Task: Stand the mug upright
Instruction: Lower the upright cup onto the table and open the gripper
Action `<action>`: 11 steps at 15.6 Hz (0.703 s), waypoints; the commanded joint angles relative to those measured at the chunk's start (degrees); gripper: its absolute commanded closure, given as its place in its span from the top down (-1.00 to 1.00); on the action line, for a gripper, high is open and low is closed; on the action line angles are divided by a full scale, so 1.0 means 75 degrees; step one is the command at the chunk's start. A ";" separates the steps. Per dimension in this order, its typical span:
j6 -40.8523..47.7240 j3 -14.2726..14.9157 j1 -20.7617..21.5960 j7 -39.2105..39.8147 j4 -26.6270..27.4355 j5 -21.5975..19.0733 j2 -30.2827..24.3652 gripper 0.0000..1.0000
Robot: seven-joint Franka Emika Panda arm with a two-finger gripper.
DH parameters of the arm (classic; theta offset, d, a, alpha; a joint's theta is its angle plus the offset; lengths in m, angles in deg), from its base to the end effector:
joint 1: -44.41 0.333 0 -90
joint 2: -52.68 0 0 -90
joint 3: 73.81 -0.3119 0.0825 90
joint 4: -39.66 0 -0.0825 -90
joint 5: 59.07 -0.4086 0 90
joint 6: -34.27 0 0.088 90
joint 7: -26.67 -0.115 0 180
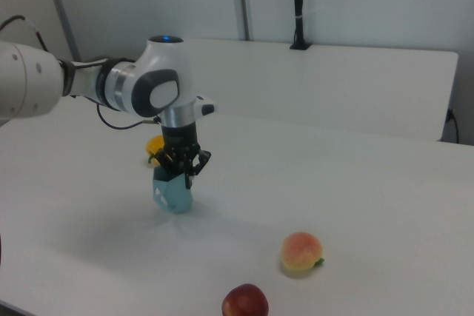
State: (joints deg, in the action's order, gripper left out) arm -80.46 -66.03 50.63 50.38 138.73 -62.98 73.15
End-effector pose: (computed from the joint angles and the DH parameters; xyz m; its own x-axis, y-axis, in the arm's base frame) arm 0.6606 -0.0071 0.3466 0.9324 0.3548 -0.0686 0.3525 -0.9348 -0.0434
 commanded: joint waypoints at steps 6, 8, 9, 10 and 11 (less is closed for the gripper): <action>-0.0137 0.0112 -0.0056 0.0918 0.0080 -0.0615 0.0049 1.00; -0.0043 0.0100 -0.0044 0.0497 -0.0095 -0.0615 -0.0173 1.00; -0.0043 0.0100 -0.0044 0.0193 -0.0130 -0.0615 -0.0313 1.00; -0.0043 0.0100 -0.0032 -0.0147 -0.0142 -0.0615 -0.0489 1.00; -0.0031 0.0089 0.0003 -0.0475 -0.0154 -0.0615 -0.0688 1.00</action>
State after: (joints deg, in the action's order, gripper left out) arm -80.69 -65.84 49.66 53.29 136.91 -66.67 73.14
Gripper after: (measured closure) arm 0.339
